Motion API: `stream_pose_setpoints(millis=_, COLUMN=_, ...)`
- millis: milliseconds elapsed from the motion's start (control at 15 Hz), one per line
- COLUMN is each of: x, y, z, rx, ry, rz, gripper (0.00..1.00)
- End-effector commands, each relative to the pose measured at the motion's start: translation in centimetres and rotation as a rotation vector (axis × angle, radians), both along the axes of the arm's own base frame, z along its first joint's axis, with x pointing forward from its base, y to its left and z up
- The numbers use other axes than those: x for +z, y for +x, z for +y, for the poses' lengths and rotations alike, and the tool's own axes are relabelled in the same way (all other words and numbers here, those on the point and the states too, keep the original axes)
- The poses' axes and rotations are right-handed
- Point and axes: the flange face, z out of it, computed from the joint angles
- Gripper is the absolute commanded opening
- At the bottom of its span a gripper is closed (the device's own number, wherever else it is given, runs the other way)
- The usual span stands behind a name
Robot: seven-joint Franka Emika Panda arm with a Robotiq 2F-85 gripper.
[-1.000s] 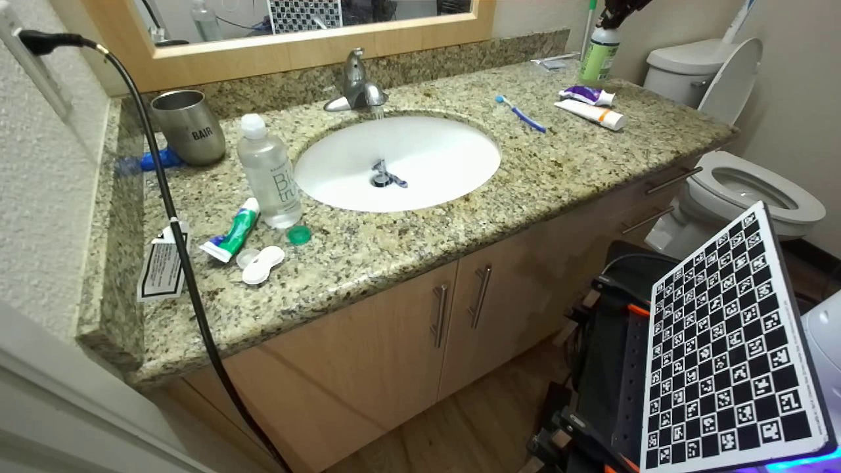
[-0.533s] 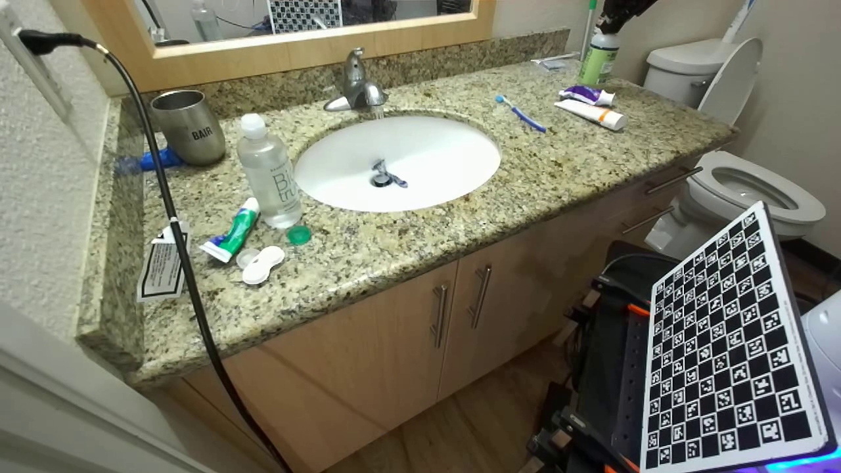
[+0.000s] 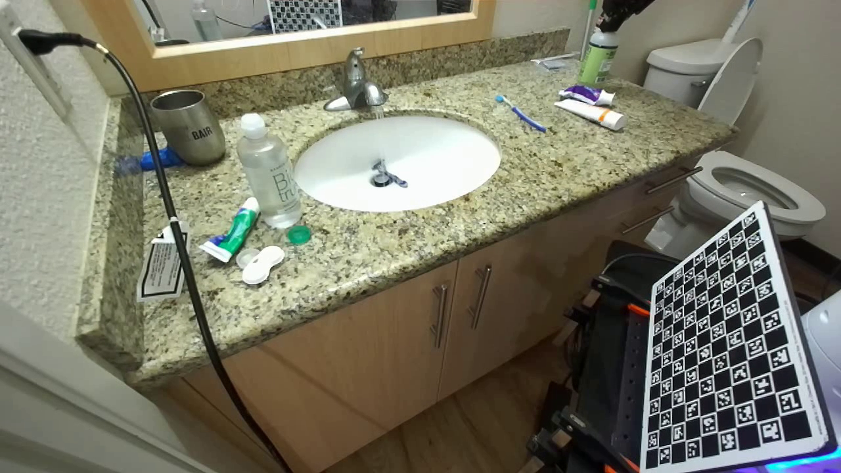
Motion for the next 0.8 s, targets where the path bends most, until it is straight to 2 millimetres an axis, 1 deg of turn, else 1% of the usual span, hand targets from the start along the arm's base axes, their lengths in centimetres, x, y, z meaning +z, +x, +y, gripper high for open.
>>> stream_pose_setpoints(millis=0, x=0.79, y=0.11, z=-0.18, rx=0.004, ry=-0.012, rz=-0.014, gripper=0.54)
stream_pose_setpoints(millis=67, x=0.74, y=0.09, z=-0.16, rx=0.006, ry=-0.022, rz=-0.018, gripper=0.53)
stream_pose_setpoints(millis=133, x=0.77, y=0.14, z=-0.21, rx=-0.001, ry=-0.024, rz=-0.019, gripper=0.62)
stream_pose_setpoints(millis=267, x=0.89, y=0.29, z=-0.31, rx=0.000, ry=-0.029, rz=-0.020, gripper=0.78)
stream_pose_setpoints(millis=467, x=0.85, y=0.31, z=-0.25, rx=0.009, ry=-0.026, rz=-0.003, gripper=0.98)
stream_pose_setpoints(millis=600, x=0.55, y=0.17, z=0.06, rx=0.043, ry=-0.005, rz=0.025, gripper=1.00)
stream_pose_setpoints(millis=733, x=0.90, y=-0.50, z=0.67, rx=0.102, ry=-0.018, rz=0.004, gripper=1.00)
